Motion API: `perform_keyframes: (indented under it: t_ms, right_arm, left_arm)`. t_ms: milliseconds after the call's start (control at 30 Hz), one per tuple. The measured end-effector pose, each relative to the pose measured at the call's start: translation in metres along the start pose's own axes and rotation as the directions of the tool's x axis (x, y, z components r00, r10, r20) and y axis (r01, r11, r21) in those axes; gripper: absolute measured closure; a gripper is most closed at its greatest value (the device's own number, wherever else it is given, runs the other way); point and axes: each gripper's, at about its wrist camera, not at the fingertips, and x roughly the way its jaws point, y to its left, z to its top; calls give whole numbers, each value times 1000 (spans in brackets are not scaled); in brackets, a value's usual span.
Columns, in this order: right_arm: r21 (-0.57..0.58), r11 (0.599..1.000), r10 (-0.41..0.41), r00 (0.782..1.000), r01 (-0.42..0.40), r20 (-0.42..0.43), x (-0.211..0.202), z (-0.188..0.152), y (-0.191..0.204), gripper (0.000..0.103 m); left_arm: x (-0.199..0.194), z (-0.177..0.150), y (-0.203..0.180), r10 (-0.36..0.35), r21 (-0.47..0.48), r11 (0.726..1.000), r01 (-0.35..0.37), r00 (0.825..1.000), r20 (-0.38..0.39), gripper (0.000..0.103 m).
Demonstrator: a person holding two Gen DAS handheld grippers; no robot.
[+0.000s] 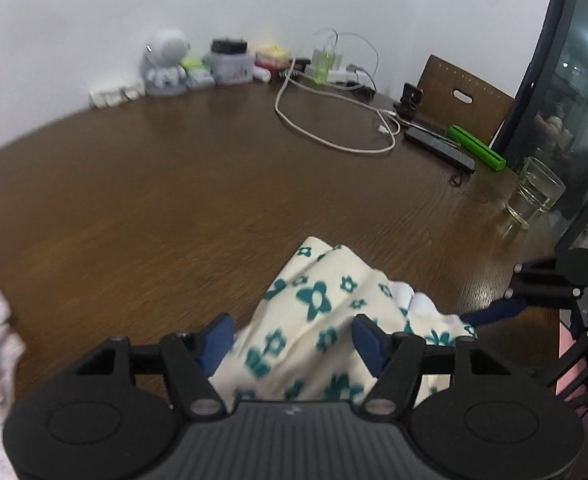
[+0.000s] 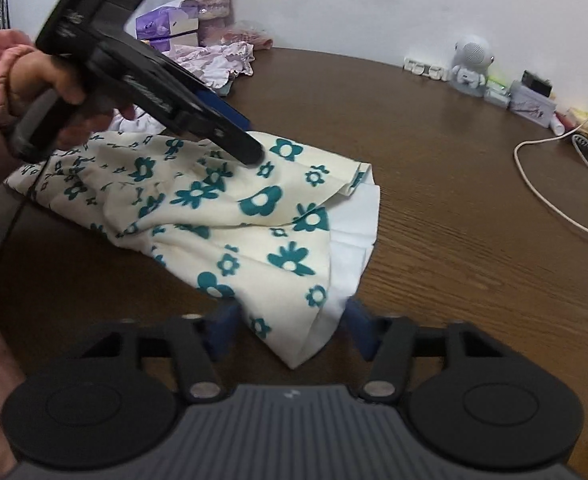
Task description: Fold clothes
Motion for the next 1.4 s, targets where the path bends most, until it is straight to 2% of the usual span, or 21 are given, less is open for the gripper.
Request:
perform_keyframes:
  t_ms: [67,133,233,300,367,467,533,667,700,800,900,1067,1233,1400]
  right_arm:
    - [13,1000,8,1000,-9,5,4,2,-6,74]
    - [26,1000,17,1000,-17,10,8,5,-12,83]
    - [46,998,29,999,-30,18,14,8,-20,83]
    - [59,997,37,999,-39,24,18,11,-26,83]
    - [72,996,46,999,-48,30,22,13,-32,83]
    - [93,994,57,998,-61,38,28,16,-41,83]
    - [142,988,55,998,-61,42,21,10,-43,80]
    - [243,969,37,998,-47,45,1,-7,-43,62]
    - [272,962,30,999,-41,44,-5,-12,-43,61]
    - [401,913,64,996,-81,54,-21,-27,-46,54]
    - [484,864,115,990,-142,84,-18,-32,-35,50]
    - [607,758,191,971,-239,143,-13,-39,-17,51]
    - [703,671,133,971,-236,199,10,-22,-12,51]
    - [822,499,64,958,-274,281,28,-22,-19,52]
  left_arm:
    - [12,5,3,-23,-12,1000,22,1000,-21,40]
    - [22,8,4,-53,-15,999,52,998,-39,45]
    - [31,12,6,-87,-25,996,86,995,-48,59]
    - [34,12,6,-112,-31,993,110,993,-50,76]
    - [36,11,6,-131,-36,991,130,990,-50,80]
    - [36,9,10,-156,-66,986,154,987,-35,80]
    - [32,9,14,-164,-81,983,163,986,-15,74]
    - [16,8,25,-144,-86,985,146,989,35,54]
    - [12,8,29,-134,-90,986,138,990,46,51]
    - [8,2,39,-102,-111,988,107,994,46,43]
    - [13,-7,46,-114,-125,985,116,993,21,43]
    - [9,-16,49,-153,-127,979,157,987,42,49]
    - [4,-24,52,-191,-128,972,198,979,64,59]
    - [5,-30,52,-193,-122,972,202,978,80,66]
